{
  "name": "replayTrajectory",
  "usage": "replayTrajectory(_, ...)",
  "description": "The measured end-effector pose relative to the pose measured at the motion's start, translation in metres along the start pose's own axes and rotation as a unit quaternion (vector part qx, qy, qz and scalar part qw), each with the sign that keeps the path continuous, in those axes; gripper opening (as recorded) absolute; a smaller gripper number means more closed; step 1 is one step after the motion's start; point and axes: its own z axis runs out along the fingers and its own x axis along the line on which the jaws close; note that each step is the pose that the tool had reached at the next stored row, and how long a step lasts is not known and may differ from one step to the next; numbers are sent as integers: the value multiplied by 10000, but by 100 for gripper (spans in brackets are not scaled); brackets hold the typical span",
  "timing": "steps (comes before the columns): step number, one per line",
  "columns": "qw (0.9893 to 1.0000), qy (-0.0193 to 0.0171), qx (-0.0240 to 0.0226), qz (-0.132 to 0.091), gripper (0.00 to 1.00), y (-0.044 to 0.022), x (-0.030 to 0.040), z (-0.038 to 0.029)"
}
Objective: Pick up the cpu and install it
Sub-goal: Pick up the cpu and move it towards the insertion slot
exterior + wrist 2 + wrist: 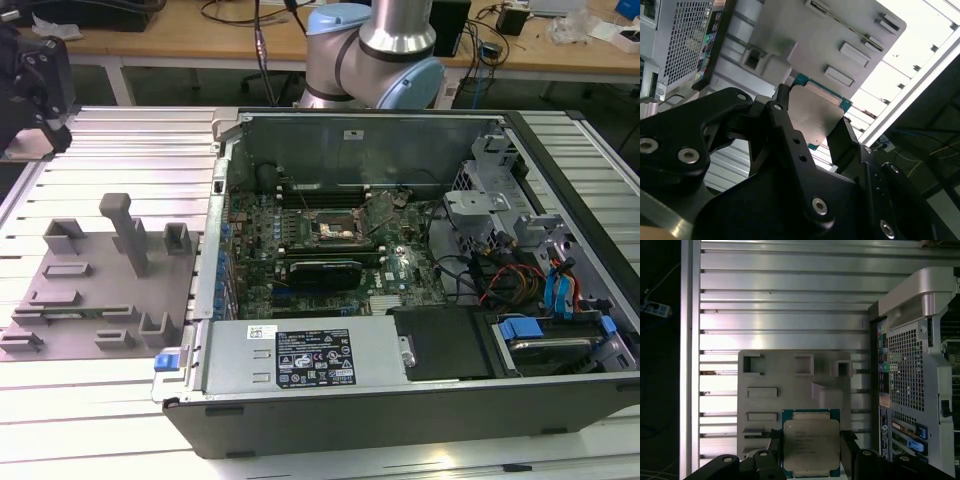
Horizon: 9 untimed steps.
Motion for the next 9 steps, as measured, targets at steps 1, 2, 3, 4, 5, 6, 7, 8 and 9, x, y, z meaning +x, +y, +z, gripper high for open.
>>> replayTrajectory(1,10000,0,0,0,55,0,-16,1)
replayTrajectory(2,10000,0,0,0,55,0,-35,2)
replayTrajectory(3,10000,0,0,0,55,0,-48,3)
replayTrajectory(4,10000,0,0,0,55,1,-75,5)
replayTrajectory(5,10000,-1,0,0,55,1,-96,6)
replayTrajectory(6,10000,0,0,0,55,1,-112,7)
replayTrajectory(7,10000,-1,-1,0,55,1,-135,9)
replayTrajectory(8,10000,0,0,0,55,1,-154,10)
replayTrajectory(9,10000,0,0,0,55,1,-182,11)
